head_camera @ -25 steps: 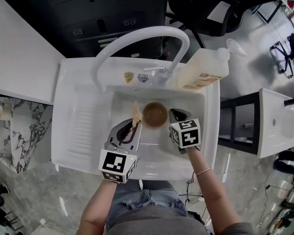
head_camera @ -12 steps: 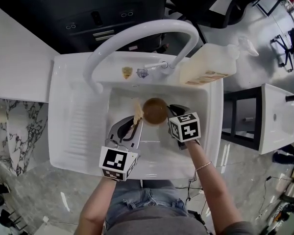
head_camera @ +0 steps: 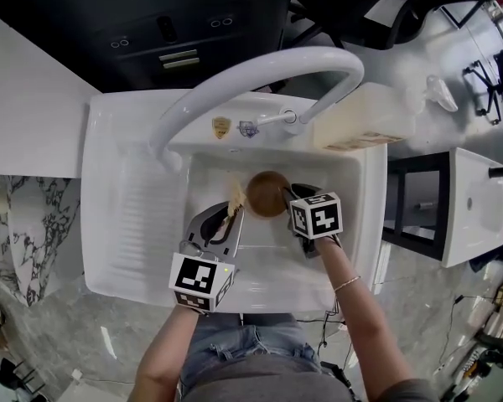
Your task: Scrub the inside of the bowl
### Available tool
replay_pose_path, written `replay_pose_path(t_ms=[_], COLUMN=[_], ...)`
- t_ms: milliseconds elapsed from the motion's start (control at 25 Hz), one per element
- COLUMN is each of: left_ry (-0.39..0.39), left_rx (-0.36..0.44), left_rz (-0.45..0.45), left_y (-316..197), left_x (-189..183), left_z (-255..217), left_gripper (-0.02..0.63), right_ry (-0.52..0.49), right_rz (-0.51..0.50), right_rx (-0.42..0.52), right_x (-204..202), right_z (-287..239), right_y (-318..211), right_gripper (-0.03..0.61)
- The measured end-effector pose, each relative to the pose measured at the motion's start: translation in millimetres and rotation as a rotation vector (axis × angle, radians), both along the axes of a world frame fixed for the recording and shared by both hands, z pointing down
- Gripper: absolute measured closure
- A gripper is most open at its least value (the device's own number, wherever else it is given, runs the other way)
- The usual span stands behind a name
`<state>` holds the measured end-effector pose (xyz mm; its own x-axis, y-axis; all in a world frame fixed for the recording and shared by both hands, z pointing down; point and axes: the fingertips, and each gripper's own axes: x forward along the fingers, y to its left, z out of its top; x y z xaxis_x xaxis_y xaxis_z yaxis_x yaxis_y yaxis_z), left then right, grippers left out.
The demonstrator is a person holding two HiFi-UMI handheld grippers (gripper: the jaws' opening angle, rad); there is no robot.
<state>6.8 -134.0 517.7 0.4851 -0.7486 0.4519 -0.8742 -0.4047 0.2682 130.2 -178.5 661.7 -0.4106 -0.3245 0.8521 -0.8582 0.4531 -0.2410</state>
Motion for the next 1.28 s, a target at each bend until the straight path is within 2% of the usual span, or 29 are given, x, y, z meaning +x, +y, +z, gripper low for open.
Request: replay_pose_path(t_ms=[440, 840, 1120, 1280], left_ry=[0.016, 0.018, 0.014, 0.007], left_rx=[-0.027, -0.008, 0.026, 0.048], left_rz=[-0.004, 0.000, 0.007, 0.018], left_y=[-2.3, -1.6, 3.5, 6.8], left_x=[-8.1, -12.2, -15.8, -16.9], left_z=[7.7, 0.2, -11.6, -20.3], left_gripper=[0.568, 0.568, 0.568, 0.568], right_ry=[0.020, 0.015, 0.037, 0.007], right_rz=[0.017, 0.016, 0.011, 0.028], right_rx=[-0.061, -0.036, -0.042, -0.018], right_x=[4.4, -0.5, 2.5, 1.0], right_z=[14.8, -0.2, -11.0, -29.1], right_y=[3.6, 0.6, 7.0, 8.4], right_gripper=[0.511, 0.555, 0.557, 0.557])
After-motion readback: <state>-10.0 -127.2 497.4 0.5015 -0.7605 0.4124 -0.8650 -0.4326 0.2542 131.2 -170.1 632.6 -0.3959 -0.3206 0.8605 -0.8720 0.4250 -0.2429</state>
